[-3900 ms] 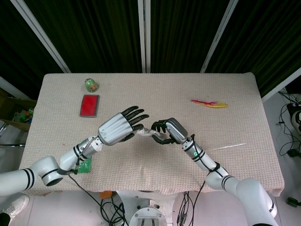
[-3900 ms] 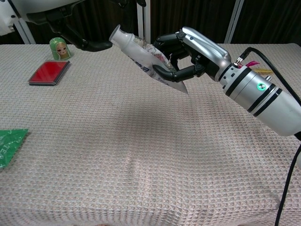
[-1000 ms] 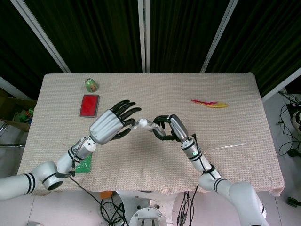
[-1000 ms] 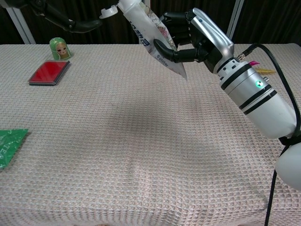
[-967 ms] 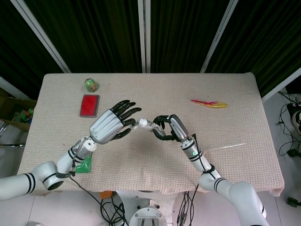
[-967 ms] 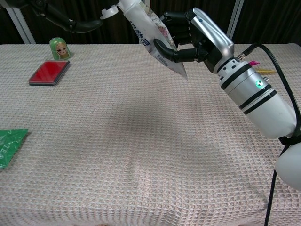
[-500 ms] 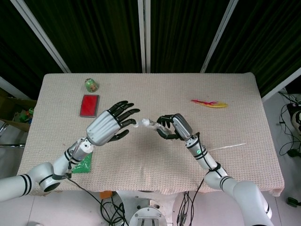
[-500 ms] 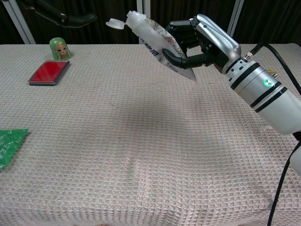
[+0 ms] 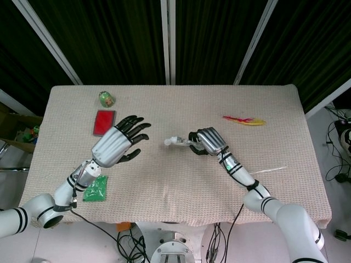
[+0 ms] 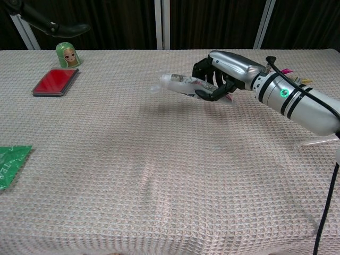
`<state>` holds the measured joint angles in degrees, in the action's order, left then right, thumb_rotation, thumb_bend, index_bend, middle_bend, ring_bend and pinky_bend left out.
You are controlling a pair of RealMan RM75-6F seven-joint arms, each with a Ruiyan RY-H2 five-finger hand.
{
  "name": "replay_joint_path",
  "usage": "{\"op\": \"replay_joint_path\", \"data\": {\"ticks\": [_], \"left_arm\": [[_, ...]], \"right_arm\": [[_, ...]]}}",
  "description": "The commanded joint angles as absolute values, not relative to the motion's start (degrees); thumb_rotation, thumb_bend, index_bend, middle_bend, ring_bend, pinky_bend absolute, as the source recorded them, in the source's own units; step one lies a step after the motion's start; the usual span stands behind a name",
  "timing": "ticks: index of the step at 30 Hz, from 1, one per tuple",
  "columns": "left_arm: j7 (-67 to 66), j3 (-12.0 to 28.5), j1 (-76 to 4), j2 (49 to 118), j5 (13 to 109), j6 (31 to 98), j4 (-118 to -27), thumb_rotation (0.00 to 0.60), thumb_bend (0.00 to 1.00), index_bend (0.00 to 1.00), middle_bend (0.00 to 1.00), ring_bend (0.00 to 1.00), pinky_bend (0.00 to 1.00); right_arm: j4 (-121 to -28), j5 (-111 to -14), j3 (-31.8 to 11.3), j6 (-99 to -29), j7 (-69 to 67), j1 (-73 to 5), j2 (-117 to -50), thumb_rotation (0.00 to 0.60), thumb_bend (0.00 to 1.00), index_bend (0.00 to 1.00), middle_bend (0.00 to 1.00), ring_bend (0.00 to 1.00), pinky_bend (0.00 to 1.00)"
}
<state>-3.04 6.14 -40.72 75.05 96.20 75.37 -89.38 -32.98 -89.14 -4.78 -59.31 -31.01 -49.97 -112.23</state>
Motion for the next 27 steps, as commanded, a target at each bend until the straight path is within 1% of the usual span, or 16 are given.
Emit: {"op": "replay_joint_path", "data": {"ticks": [1,2,3,5,7,9,11,14,15,20,21,24,27], "left_arm": [[-3.3,6.1,-40.2,74.7,95.5,75.0,-89.4,0.6,0.31,0.36,0.18,0.13,0.17],[-3.3,6.1,-40.0,74.5,95.2,75.0,-89.4,0.6,0.31,0.36,0.18,0.13,0.17],[-3.4,6.1,-39.7,74.2,94.7,74.9,-89.5,0.6,0.31,0.36,0.18,0.13,0.17],[-3.4,6.1,-39.1,73.7,93.8,74.7,-89.7,0.6,0.3,0.35,0.18,0.13,0.16],[-3.2,6.0,-38.4,73.0,92.4,74.3,-90.1,0.6,0.29,0.34,0.18,0.13,0.16],[-3.3,5.8,-37.4,72.1,90.6,73.8,-90.4,0.6,0.29,0.34,0.18,0.13,0.17],[-3.4,5.6,-36.2,71.1,88.7,73.6,-90.8,0.6,0.29,0.33,0.18,0.13,0.16],[-2.7,5.1,-33.5,69.2,85.4,74.1,-91.6,0.6,0.29,0.32,0.18,0.13,0.17],[-2.1,4.9,-32.1,68.3,83.9,74.6,-91.9,0.6,0.29,0.32,0.18,0.13,0.17],[0.3,3.6,-26.2,65.1,78.3,76.4,-92.0,0.6,0.28,0.32,0.19,0.13,0.17],[1.0,3.3,-24.6,64.6,77.1,77.1,-91.8,0.6,0.28,0.32,0.19,0.13,0.17],[2.6,2.5,-20.6,64.2,75.3,79.9,-90.4,0.6,0.29,0.32,0.19,0.13,0.17],[2.8,1.6,-16.6,64.6,75.0,83.8,-89.0,0.6,0.29,0.32,0.19,0.13,0.17]], "right_arm": [[-33.9,-87.3,-5.0,-55.6,-27.2,-50.4,-112.6,0.6,0.3,0.54,0.5,0.37,0.45],[-34.3,-87.0,-5.0,-55.1,-26.5,-50.2,-112.5,0.6,0.27,0.44,0.44,0.32,0.41],[-35.0,-86.7,-5.1,-54.6,-25.8,-50.0,-112.2,0.6,0.25,0.38,0.4,0.29,0.38],[-36.6,-86.2,-5.2,-54.2,-25.0,-49.6,-111.3,0.6,0.21,0.2,0.3,0.2,0.33],[-39.2,-85.8,-5.4,-54.4,-23.8,-49.0,-109.7,0.6,0.2,0.09,0.24,0.17,0.31],[-42.7,-85.7,-5.2,-55.1,-22.2,-48.0,-107.0,0.6,0.19,0.03,0.21,0.16,0.3],[-46.6,-85.6,-5.1,-56.3,-20.5,-46.7,-103.7,0.6,0.19,0.01,0.19,0.16,0.3],[-55.1,-84.9,-5.1,-60.0,-17.0,-43.3,-96.4,0.6,0.19,0.0,0.18,0.16,0.3],[-59.0,-84.4,-5.1,-61.9,-15.1,-41.4,-92.9,0.6,0.19,0.0,0.18,0.16,0.3],[-75.6,-81.4,-3.9,-69.2,-5.4,-33.0,-78.7,0.6,0.22,0.01,0.23,0.17,0.33],[-79.3,-80.7,-3.4,-71.1,-3.7,-30.7,-75.4,0.6,0.22,0.02,0.24,0.17,0.33],[-86.6,-79.8,-1.8,-75.8,-3.3,-25.2,-68.8,0.6,0.23,0.03,0.24,0.15,0.31],[-90.4,-80.5,0.2,-80.5,-5.0,-20.0,-64.6,0.6,0.24,0.03,0.23,0.14,0.28]]}}
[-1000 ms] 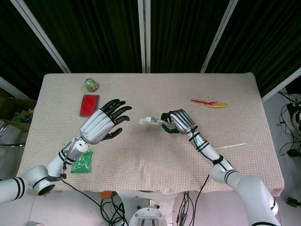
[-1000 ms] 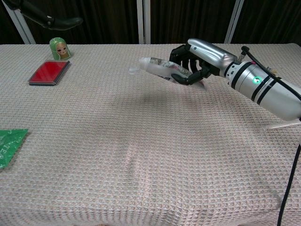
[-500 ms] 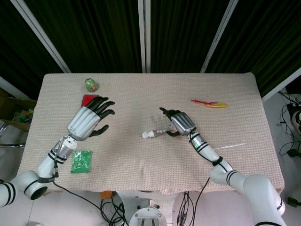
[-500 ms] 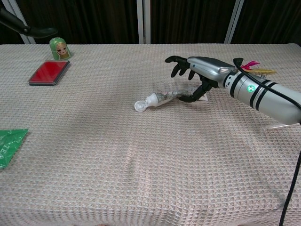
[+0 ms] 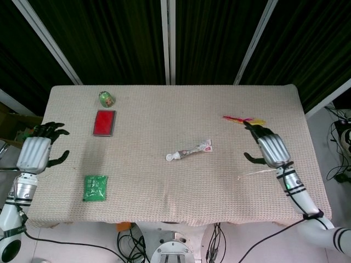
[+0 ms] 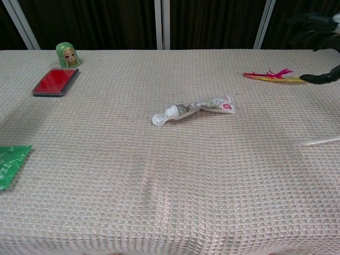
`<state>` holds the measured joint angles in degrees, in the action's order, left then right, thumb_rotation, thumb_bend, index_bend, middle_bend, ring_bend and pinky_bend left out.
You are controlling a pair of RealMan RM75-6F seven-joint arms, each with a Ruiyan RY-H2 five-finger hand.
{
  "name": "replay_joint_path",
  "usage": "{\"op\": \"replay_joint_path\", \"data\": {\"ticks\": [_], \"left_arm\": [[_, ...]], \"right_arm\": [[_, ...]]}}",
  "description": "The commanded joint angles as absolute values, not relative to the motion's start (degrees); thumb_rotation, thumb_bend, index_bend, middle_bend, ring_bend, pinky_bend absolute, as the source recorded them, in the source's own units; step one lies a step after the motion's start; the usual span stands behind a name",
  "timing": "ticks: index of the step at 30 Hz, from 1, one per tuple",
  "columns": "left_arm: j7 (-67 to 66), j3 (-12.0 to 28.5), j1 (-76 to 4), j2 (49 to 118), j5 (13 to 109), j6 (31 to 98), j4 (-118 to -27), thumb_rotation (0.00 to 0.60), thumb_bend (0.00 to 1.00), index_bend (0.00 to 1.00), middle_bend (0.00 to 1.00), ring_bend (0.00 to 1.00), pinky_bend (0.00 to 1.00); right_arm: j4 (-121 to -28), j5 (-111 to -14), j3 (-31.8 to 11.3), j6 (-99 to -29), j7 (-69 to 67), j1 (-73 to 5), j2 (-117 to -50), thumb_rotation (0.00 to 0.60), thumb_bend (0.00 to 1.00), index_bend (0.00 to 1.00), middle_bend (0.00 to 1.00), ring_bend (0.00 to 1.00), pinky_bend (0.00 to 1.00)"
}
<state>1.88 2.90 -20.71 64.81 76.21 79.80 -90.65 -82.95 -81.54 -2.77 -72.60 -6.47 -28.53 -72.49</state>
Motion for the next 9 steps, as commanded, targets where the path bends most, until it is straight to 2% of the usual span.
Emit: {"op": "replay_joint_path", "data": {"ticks": [1,9], "left_arm": [[2.7,1.1,-15.1,64.8,75.3,85.3,-88.8,0.6,0.29,0.32,0.19,0.13,0.17],[-0.9,-2.3,-7.4,66.8,80.5,94.2,-90.5,0.6,0.29,0.32,0.2,0.13,0.17]], "right_arm": [[-91.1,-81.0,1.0,-82.3,-5.5,-18.1,-63.7,0.6,0.24,0.03,0.23,0.13,0.27],[-90.4,-84.7,3.8,-90.3,-10.9,-9.7,-63.0,0.6,0.28,0.03,0.22,0.12,0.24]]}}
